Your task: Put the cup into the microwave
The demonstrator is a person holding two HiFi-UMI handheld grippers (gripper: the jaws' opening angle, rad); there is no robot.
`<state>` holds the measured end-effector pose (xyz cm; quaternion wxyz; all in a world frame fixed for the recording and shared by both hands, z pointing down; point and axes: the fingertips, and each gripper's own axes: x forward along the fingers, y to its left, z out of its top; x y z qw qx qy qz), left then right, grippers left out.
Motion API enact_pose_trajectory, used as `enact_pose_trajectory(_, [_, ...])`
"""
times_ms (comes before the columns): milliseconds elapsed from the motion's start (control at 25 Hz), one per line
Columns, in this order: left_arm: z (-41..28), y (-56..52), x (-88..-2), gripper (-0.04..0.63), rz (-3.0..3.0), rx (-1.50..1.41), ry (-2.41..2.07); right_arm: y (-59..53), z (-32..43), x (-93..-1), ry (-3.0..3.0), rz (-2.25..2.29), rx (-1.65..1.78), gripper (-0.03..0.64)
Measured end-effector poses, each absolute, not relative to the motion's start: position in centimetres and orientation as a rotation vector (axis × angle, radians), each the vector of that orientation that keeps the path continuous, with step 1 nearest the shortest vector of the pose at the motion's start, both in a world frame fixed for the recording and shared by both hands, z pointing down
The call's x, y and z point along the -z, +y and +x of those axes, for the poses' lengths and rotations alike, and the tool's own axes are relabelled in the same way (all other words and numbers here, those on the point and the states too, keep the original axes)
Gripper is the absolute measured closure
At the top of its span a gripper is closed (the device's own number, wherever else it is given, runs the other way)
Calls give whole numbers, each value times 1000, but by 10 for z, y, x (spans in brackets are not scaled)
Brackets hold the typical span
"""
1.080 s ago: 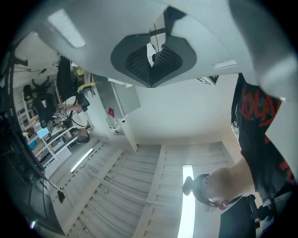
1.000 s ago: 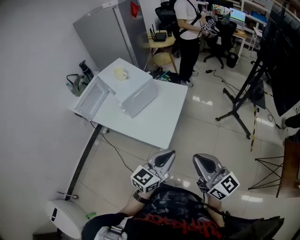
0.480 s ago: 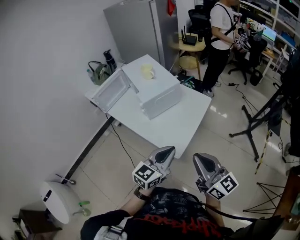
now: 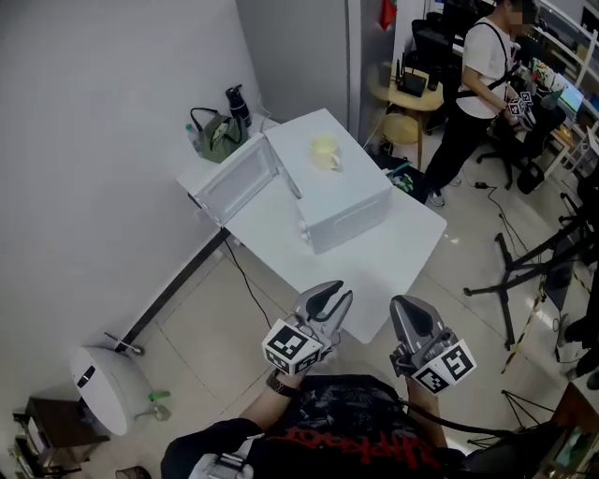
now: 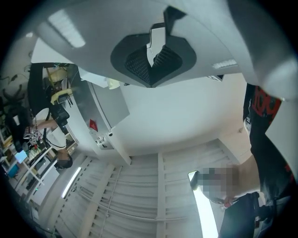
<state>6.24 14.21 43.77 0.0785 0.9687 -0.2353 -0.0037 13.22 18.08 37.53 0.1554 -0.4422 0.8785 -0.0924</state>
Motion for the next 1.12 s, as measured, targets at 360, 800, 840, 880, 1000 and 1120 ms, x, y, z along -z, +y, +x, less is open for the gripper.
enact_pose_trajectory(360, [64, 37, -435, 313, 2872, 90, -827, 83, 151, -399, 2567, -1175, 412, 617])
enact_pose_trajectory(800, [71, -211, -467, 118, 2768, -152, -1076, -26, 236, -417, 2539, -1100, 463, 617])
enact_pose_trajectory(840, [72, -233, -471, 118, 2752, -185, -1086, -32, 242, -420, 2539, -1103, 470, 617])
enact_pose_trajectory(880, [73, -253, -473, 118, 2730, -208, -1099, -38, 247, -422, 2538, -1109, 478, 617])
enact_pose_trajectory(1000, [76, -298, -477, 105, 2662, -238, -1129, -52, 264, -433, 2525, -1147, 513, 617])
enact_pose_trajectory(1120, [88, -319, -483, 100, 2614, -295, -1172, -62, 281, -446, 2492, -1199, 561, 617])
